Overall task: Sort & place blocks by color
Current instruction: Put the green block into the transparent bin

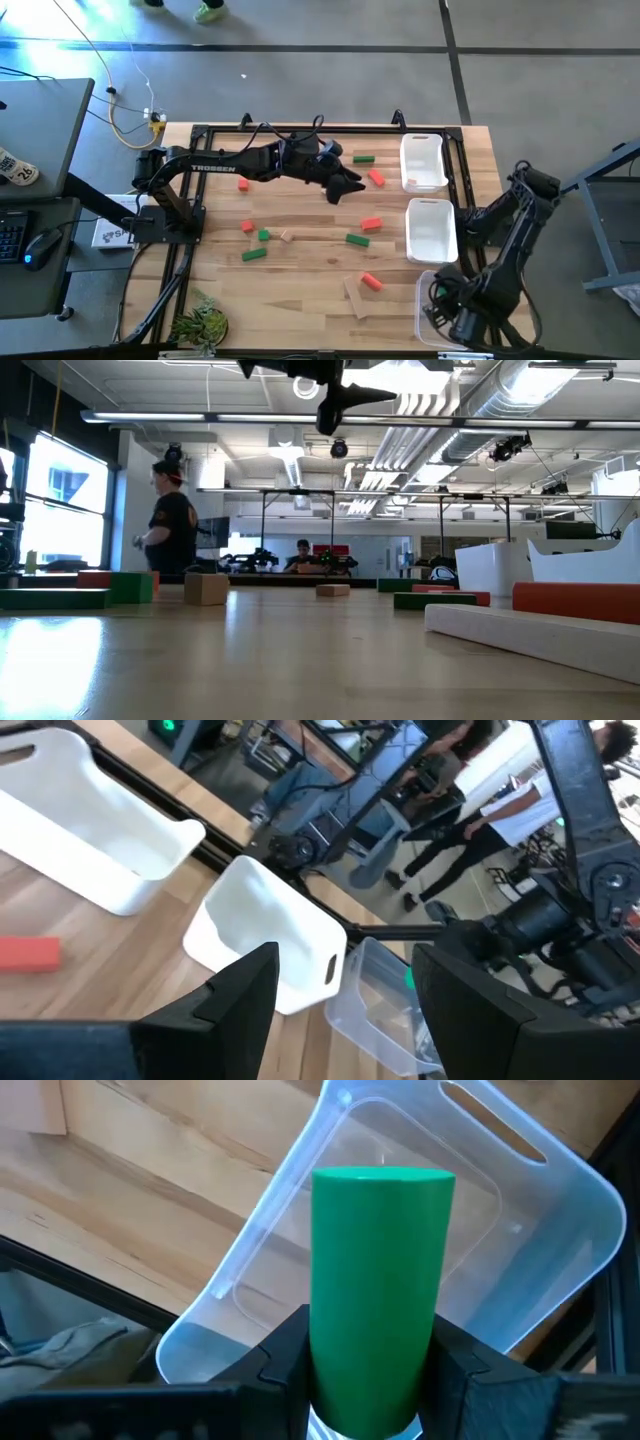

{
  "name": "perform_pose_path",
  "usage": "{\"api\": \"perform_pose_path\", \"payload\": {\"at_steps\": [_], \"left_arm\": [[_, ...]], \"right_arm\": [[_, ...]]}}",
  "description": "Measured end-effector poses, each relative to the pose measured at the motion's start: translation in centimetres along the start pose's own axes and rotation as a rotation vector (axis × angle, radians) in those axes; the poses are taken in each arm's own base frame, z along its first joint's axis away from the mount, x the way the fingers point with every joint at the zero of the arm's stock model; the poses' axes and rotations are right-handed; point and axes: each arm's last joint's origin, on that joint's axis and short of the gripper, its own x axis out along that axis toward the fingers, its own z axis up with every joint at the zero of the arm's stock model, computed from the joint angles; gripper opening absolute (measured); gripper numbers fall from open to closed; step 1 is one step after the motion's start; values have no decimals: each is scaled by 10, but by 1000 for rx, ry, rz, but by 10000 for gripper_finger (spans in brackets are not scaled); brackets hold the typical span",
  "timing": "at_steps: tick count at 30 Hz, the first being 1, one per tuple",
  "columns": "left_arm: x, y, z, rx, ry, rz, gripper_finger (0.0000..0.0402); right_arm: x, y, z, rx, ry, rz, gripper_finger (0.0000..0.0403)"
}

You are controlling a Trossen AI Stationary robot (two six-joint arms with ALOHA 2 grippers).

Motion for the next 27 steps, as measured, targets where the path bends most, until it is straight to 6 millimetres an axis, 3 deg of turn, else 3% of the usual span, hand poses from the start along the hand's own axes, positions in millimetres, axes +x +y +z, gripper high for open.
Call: {"api": "perform_pose_path", "payload": {"at_steps": [20,27], "left_arm": [[5,-20,-23,19,40,85,218],[3,-12,-40,56,143,269,218]], "right_arm": [[-1,-6,-11,-24,60,-23,107],[-1,-4,-13,-69,117,-25,148]]}}
